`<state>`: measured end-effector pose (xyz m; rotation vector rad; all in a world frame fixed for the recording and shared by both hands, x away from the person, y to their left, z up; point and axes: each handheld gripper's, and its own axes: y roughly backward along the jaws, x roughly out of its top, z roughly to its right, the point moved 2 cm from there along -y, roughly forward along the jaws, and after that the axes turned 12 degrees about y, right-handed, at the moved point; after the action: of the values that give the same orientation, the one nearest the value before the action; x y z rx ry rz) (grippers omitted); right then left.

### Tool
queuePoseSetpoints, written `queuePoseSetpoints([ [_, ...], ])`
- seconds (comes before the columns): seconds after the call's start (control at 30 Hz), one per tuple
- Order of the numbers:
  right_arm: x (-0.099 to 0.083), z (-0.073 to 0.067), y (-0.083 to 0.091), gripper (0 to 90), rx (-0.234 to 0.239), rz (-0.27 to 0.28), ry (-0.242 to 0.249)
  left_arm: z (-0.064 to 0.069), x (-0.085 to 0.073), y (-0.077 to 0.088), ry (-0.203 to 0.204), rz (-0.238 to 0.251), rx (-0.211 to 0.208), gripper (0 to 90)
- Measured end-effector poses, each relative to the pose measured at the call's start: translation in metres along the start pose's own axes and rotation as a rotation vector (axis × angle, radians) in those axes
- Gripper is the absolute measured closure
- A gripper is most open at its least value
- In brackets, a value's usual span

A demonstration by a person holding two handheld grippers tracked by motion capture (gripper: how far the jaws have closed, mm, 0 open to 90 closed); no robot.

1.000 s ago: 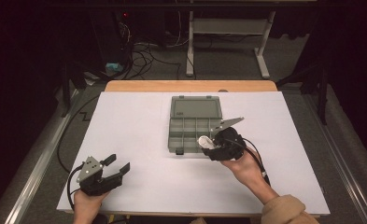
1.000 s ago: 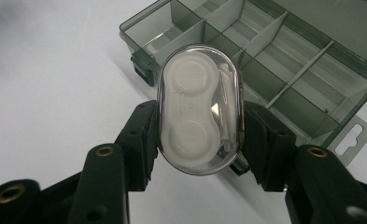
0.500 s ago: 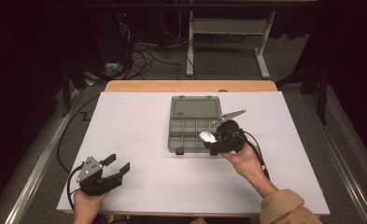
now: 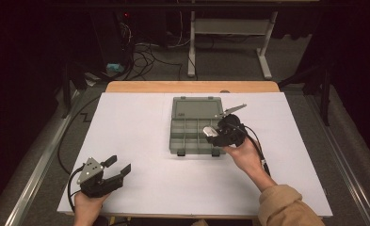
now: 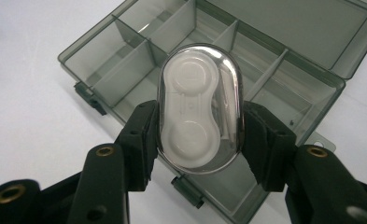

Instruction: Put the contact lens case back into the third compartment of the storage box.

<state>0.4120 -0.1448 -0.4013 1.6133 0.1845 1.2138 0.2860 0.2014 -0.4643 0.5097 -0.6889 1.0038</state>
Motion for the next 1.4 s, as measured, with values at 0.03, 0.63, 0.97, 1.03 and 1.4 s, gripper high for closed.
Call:
queuePoseSetpoints([
  [0.03,0.001,0.001,-0.001,49.5,-0.001,-0.002,-0.004,0.000,0.000,0.000,0.000,0.000,0.000,34.4],
  [0.63,0.012,0.016,-0.015,49.4,-0.017,-0.032,-0.031,0.000,0.000,0.000,0.004,0.002,-0.001,34.5],
  [0.97,0.018,0.023,-0.024,49.4,-0.034,-0.055,-0.033,0.000,0.000,0.000,0.005,0.002,-0.002,34.4],
  [1.03,0.020,0.025,-0.025,49.3,-0.041,-0.051,-0.037,0.000,0.001,0.000,0.006,0.003,-0.002,34.5],
  [1.4,0.028,0.031,-0.037,49.3,-0.050,-0.089,-0.044,0.000,0.001,0.000,0.004,0.003,-0.004,34.5],
])
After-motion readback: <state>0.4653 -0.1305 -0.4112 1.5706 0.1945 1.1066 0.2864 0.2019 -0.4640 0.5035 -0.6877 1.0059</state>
